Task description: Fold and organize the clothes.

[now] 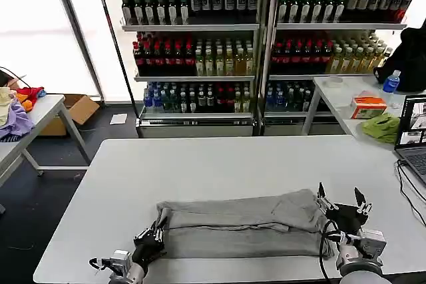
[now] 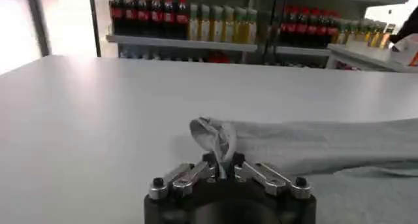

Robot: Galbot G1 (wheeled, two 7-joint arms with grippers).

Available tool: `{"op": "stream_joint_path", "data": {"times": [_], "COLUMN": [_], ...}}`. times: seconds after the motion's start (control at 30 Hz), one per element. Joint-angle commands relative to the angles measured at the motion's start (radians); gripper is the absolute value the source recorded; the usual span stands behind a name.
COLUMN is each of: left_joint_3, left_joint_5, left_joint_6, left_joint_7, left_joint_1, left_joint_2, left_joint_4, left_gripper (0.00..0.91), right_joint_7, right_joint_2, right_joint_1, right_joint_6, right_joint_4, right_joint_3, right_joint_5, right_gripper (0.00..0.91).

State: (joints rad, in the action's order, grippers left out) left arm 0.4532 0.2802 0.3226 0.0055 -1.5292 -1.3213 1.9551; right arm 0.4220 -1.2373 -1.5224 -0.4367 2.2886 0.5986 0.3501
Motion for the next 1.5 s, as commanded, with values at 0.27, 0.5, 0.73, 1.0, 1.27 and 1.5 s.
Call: {"op": "stream_joint_path", "data": {"times": [0.27,0.5,0.73,1.0,1.27,1.5], "left_joint_3": [0.513,0.725,0.57,0.298,0.103,0.015], "left_joint_5": [0.146,0.156,0.063,-0.023,-0.035,-0.027], "left_joint_6": [0.005,-0.027,-0.025,-0.035,-0.004,0.008], "left_joint_7": [0.019,0.068,0.068,0.056,0.025,0.013], "left_joint_1": [-0.013,-0.044,-0.03,-0.022,-0.003,-0.005], "left_joint_2": [0.329,0.539,0.425,0.272,0.185,0.185], "left_joint_4": [0.009,-0.169,-0.052,0.043,0.087,0.112], "left_gripper": [0.0,0.0,0.0,0.0,0.0,0.0], "right_joint_7": [0.0,0.002,0.006,0.008,0.013,0.016], "right_joint_2": [0.004,0.004,0.002,-0.01,-0.024,-0.051], "right_joint_1": [0.057,0.087,0.081,0.006,-0.039,-0.067], "right_joint_6": [-0.004,-0.005,-0.004,-0.001,0.006,0.014], "right_joint_4": [-0.028,-0.047,-0.044,0.002,0.026,0.039], "right_joint_3": [-0.044,-0.062,-0.058,-0.028,0.016,0.018], "right_joint_5": [-0.001,0.007,0.007,0.002,0.001,-0.014], "right_gripper": [0.907,0.907,0.907,0.907,0.907,0.907]}}
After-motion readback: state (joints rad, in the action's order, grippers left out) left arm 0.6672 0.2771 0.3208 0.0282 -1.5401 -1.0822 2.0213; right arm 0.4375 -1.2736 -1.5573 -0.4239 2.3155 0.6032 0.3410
